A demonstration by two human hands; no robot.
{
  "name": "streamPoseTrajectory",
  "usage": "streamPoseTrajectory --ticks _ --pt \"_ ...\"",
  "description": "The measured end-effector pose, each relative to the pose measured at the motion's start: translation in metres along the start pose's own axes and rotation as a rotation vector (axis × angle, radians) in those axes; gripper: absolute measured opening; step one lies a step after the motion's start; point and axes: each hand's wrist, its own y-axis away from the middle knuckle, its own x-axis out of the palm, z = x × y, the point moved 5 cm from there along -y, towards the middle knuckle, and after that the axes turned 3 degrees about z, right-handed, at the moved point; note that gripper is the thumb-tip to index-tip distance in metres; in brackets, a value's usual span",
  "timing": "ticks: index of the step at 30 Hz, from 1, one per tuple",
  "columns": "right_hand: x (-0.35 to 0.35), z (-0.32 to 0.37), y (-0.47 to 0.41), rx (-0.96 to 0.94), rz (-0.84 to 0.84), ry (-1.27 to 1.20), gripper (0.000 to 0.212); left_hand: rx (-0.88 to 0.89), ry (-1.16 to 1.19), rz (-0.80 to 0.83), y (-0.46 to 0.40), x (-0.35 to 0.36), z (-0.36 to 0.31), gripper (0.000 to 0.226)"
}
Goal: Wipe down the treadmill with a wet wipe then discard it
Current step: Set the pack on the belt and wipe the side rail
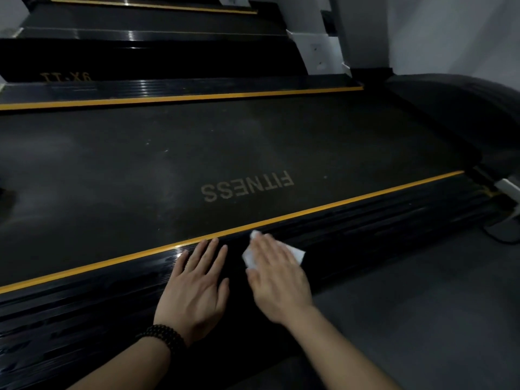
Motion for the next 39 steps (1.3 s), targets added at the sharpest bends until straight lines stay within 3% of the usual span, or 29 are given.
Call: streamPoseTrajectory --ticks 3,7,11,18,24,30,34,39 --pt "-0.013 -0.080 -0.003 0.186 -0.011 0.046 0.080 0.009 0.012 -0.010 0.001 0.003 0.000 0.066" --pt "-0.036 -0.177 -0.001 0.378 0.071 0.054 0.069 0.005 -0.041 0.013 0.000 0.007 0.004 0.065" --pt "-0.040 -0.213 -0.001 0.468 0.061 0.040 0.071 -0.010 -0.069 0.024 -0.003 0.011 0.006 0.065" --pt "-0.025 -0.135 -0.001 0.341 0.012 0.028 0.082 -0.021 -0.062 0.020 -0.003 0.007 0.001 0.065" --pt "0.001 -0.011 0.005 0.106 -0.116 -0.040 0.063 -0.019 -0.038 0.036 -0.003 0.004 -0.001 0.065" --pt "0.004 0.009 0.005 0.094 -0.119 -0.145 0.063 -0.017 -0.006 0.012 -0.002 0.003 -0.002 0.068" --pt "-0.019 0.006 0.003 0.246 -0.111 -0.385 0.051 -0.018 0.005 0.047 -0.001 0.001 -0.001 0.069" --pt "-0.061 0.017 0.002 0.324 -0.097 -0.391 0.044 -0.061 0.154 0.095 -0.003 -0.025 0.007 0.075"
